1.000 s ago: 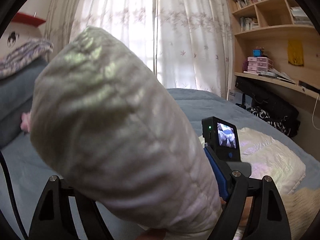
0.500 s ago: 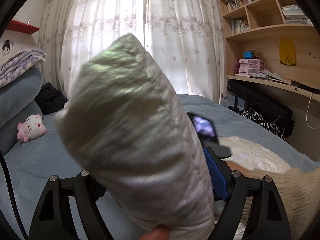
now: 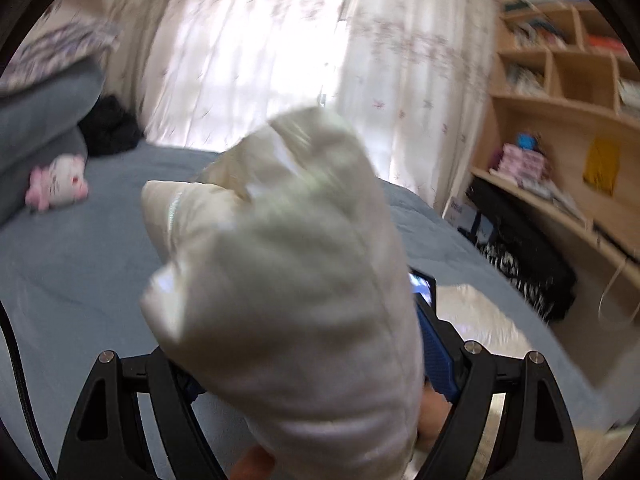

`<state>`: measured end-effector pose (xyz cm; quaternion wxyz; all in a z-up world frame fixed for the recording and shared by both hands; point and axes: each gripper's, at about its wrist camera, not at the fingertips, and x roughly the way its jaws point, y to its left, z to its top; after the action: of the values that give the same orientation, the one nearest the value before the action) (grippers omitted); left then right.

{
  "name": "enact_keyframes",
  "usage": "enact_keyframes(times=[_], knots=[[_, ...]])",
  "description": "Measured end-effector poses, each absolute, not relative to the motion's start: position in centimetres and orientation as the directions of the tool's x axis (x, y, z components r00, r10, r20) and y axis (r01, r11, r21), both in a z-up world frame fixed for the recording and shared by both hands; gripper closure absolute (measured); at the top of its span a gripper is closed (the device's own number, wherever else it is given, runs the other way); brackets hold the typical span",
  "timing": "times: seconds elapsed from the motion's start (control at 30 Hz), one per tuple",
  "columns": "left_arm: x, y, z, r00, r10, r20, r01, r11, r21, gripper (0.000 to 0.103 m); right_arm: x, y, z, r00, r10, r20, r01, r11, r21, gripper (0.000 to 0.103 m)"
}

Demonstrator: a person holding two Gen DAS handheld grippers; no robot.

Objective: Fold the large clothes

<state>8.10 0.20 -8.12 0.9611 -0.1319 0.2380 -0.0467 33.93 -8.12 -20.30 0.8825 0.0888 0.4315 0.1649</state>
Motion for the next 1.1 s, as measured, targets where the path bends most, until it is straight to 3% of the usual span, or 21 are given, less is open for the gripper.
enact_keyframes(times=[0.1, 0.43, 0.57, 0.73, 1.1], knots=[[8.8, 1.7, -8.3, 0.886, -0.140, -0.442, 0.005, 0.956, -0.293, 0.021, 33.6, -8.5, -20.7, 0.588, 0.384, -0.712, -0.217, 0.923, 0.318, 0.100], [10.5, 2.1, -7.2, 0.909, -0.053, -0.413, -0.015, 0.987, -0.160, 0.021, 33.8, -8.6, -20.3, 0.565, 0.368, -0.738, -0.206, 0.930, 0.306, 0.100], [10.3, 2.1, -6.4, 0.914, -0.078, -0.397, 0.011, 0.986, -0.169, 0.021, 33.0, -8.5, -18.1, 0.505, 0.361, -0.784, -0.206, 0.933, 0.296, 0.096], [10.1, 2.1, -5.7, 0.915, -0.121, -0.385, 0.053, 0.982, -0.182, 0.021, 28.1, -10.6, -15.4, 0.500, 0.414, -0.761, -0.256, 0.910, 0.327, 0.096], [9.1, -2.8, -4.9, 0.912, -0.191, -0.363, 0.179, 0.982, -0.066, 0.021, 23.9, -10.1, -20.4, 0.548, 0.388, -0.741, -0.290, 0.919, 0.267, 0.097]])
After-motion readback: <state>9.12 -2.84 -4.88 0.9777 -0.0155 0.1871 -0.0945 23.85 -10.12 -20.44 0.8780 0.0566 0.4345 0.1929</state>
